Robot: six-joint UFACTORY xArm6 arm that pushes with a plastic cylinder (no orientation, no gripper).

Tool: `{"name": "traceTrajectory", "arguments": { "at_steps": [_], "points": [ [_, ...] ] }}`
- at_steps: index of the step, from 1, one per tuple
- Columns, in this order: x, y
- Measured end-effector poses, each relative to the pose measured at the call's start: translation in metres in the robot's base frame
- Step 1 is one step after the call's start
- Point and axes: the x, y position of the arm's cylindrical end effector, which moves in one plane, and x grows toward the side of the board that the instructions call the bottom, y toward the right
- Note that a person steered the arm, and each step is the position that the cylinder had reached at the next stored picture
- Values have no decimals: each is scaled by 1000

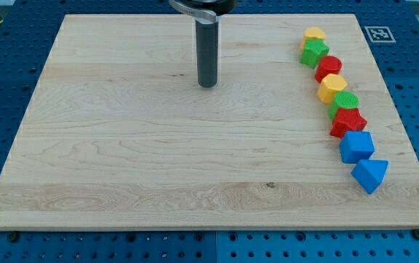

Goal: Move your arm towards the blue triangle

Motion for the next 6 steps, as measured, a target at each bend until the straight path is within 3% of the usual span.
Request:
{"name": "traceTrajectory", "arguments": {
  "at_steps": [1, 2, 3, 5, 6],
  "points": [
    [10, 0],
    [67, 23],
    [86, 36],
    [139, 125],
    [143, 132]
  ]
}}
